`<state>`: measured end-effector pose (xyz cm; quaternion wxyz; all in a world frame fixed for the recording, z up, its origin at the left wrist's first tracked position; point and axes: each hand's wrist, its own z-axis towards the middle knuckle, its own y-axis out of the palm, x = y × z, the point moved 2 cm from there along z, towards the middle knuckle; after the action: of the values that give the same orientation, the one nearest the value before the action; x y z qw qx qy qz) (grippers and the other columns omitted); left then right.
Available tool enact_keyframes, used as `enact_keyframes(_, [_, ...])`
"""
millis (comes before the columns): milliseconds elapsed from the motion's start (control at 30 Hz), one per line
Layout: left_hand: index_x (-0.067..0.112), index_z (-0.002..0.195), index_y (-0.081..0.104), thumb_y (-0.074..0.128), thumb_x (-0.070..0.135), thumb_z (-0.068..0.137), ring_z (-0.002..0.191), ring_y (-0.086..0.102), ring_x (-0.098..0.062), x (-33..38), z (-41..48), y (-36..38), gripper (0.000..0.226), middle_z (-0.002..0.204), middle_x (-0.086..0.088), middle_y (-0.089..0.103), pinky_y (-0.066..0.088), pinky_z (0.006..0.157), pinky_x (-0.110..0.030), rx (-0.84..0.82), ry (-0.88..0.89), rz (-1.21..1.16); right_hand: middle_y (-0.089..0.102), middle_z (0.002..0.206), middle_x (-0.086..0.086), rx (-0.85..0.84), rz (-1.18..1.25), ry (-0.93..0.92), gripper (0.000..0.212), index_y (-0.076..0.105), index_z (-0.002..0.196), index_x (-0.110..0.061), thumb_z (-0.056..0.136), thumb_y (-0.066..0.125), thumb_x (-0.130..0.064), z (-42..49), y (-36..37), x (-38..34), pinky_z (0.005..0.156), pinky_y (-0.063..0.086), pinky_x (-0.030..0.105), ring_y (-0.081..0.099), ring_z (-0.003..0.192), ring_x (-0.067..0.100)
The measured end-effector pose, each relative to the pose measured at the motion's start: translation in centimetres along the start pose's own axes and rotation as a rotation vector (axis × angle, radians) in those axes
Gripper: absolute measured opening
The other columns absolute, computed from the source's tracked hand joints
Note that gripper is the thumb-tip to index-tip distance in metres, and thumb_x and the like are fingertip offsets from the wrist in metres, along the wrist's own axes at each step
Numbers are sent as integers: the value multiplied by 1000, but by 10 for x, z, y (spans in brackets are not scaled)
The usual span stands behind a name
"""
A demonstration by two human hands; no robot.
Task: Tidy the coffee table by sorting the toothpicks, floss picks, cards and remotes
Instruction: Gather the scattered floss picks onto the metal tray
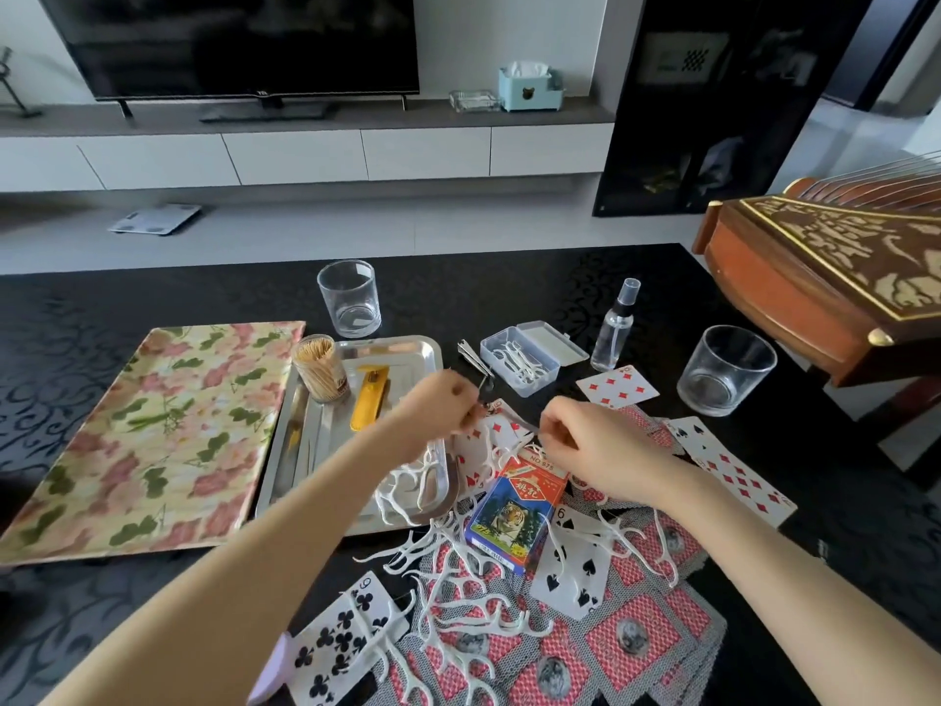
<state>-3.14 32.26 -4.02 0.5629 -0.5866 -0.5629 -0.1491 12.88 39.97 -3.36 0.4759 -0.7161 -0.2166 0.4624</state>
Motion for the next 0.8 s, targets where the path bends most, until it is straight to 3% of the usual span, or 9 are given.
enact_keyframes(67, [-3,93,56,42,7,98,73,61,-17,-9,-12,-16,18,86,-12,64,54,73,-27,-155,-114,-278,56,80,-7,-58,-127,-65,10,53,96,-17,95,49,-27,-5,-4,-17,55,38,23,50,65,7])
enact_keyframes(167, [-7,97,57,44,6,97,82,66,-19,-17,-30,-26,18,92,-13,67,57,81,-31,-287,-63,-112,60,93,-3,-130,-186,-131,9,53,95,-17,95,47,-24,-2,-8,-42,71,47,31,56,82,13])
enact_keyframes(267, [-5,96,57,45,7,97,73,67,-13,-16,-47,-27,16,89,-10,69,56,71,-24,-389,-13,-81,59,96,-3,-166,-190,-150,12,55,95,-16,95,47,-24,8,-7,-58,75,48,33,56,87,15])
enact_keyframes(333, [3,88,56,47,7,96,62,63,-9,-16,-56,-31,13,81,-9,67,53,62,-20,-339,11,-97,60,94,-4,-162,-95,-132,13,57,96,-16,95,49,-26,15,-5,-64,75,49,31,57,85,13])
enact_keyframes(467, [7,87,58,54,3,92,57,56,-10,-22,-64,-47,8,70,-6,62,49,55,-16,-139,34,-245,62,84,-11,-13,284,-81,3,62,91,-20,90,62,-23,25,1,-71,70,45,20,59,77,1])
enact_keyframes(533, [6,91,62,57,2,90,60,59,-12,-26,-66,-54,6,69,-5,65,53,59,-18,-81,40,-313,66,83,-4,93,556,-6,13,60,95,-17,85,68,-17,26,5,-72,66,47,17,63,72,3])
enact_keyframes(600, [7,88,67,61,2,87,62,61,-11,-29,-68,-60,8,68,-4,68,56,64,-19,-14,53,-377,68,85,6,115,1042,118,30,55,108,-9,82,69,-6,27,15,-74,64,51,19,66,71,10])
enact_keyframes(667, [7,83,69,64,1,85,64,64,-12,-32,-70,-64,8,70,-5,70,57,67,-21,47,60,-437,68,84,12,65,1481,216,34,55,113,-4,82,63,4,27,27,-80,62,55,23,67,71,16])
enact_keyframes(800, [4,84,71,67,3,82,62,65,-11,-39,-73,-67,4,70,-7,71,56,65,-19,105,69,-488,66,75,7,60,1542,221,12,68,93,-2,85,60,0,30,40,-97,59,53,18,62,64,10])
